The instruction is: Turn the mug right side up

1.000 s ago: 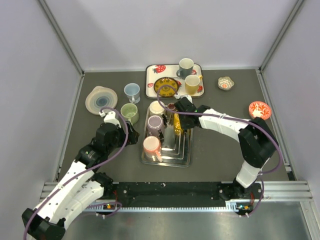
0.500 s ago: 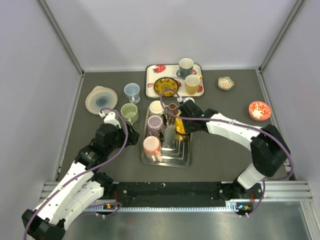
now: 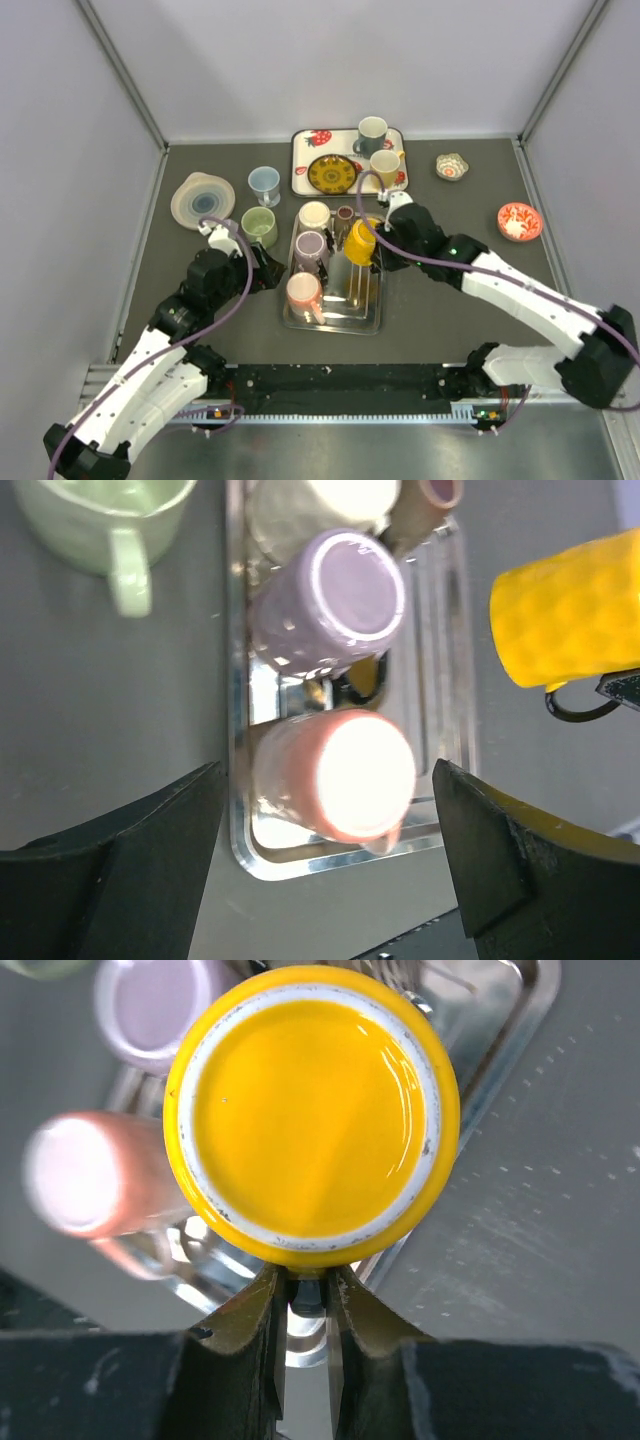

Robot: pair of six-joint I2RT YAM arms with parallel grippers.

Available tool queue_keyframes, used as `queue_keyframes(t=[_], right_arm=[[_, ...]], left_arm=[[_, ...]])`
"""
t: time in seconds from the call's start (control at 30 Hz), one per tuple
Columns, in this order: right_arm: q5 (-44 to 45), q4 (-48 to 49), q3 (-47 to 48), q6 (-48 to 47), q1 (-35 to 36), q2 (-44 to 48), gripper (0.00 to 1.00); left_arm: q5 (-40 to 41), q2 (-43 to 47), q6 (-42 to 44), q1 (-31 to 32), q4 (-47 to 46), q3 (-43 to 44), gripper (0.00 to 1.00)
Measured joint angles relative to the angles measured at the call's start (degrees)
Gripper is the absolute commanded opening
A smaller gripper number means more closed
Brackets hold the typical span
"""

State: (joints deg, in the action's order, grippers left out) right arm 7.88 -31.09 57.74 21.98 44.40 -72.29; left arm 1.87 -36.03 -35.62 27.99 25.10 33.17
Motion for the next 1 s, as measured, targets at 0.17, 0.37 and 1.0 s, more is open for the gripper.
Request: queue_keyframes(t=[0.17, 0.37, 1.0], right_arm=[[-7.89, 7.56, -3.52, 5.4, -1.27, 11.39, 0.0], [-17.97, 26.05, -9.53, 14.73, -4.96, 17.62, 0.0], [-33.55, 73.13, -23.82, 45.33, -7.08, 12.94, 0.0]], left_arm=[[-7.13, 3.74, -3.04, 0.0, -7.17, -2.36, 0.98], [-16.26, 8.57, -10.08, 0.0, -24.5, -8.79, 0.96], [-31.78, -8.96, -23.21, 4.55, -64.57, -12.13, 0.92]])
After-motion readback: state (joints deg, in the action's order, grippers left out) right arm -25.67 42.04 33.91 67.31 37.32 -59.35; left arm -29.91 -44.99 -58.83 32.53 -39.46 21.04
